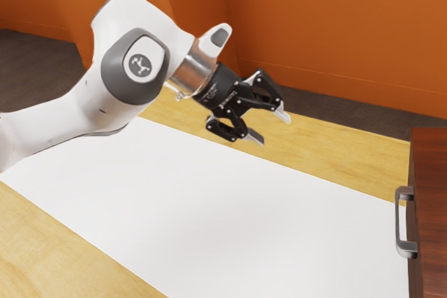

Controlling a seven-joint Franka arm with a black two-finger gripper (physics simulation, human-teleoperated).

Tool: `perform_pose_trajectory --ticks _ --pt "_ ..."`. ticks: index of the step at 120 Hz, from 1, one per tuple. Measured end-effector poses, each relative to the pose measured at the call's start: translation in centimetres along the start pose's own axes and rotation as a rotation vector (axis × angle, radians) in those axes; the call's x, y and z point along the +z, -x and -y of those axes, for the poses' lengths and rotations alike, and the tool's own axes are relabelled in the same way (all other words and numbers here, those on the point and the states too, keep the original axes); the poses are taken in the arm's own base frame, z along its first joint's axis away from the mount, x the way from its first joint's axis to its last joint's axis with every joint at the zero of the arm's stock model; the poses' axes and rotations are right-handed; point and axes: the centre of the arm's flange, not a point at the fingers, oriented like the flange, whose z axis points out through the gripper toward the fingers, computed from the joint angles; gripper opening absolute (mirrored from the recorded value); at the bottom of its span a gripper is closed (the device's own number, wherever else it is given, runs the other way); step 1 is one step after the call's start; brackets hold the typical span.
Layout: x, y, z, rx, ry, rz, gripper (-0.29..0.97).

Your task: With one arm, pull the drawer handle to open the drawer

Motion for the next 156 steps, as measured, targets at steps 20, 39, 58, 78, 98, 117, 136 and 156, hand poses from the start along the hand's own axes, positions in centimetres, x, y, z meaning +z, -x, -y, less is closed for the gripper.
perform_pose_trajectory --ticks 20,39,58,78,98,117,136,156 --pt "1.9 2.9 -2.8 0.057 0.009 0.035 0.40" --pt "4.3 7.1 -6.2 0.130 0.020 0.084 0.40" --pt "6.7 11.2 -8.8 0.195 0.026 0.135 0.40" --pt "7.9 12.5 -9.4 0.205 0.030 0.148 0.38" --pt "8.0 7.9 -6.5 0.128 0.016 0.107 0.35" --pt "7.3 6.1 -5.4 0.099 0.019 0.076 0.32" --pt "8.6 8.9 -7.3 0.144 0.026 0.108 0.30" --pt "9.5 9.1 -7.3 0.145 0.021 0.115 0.28"
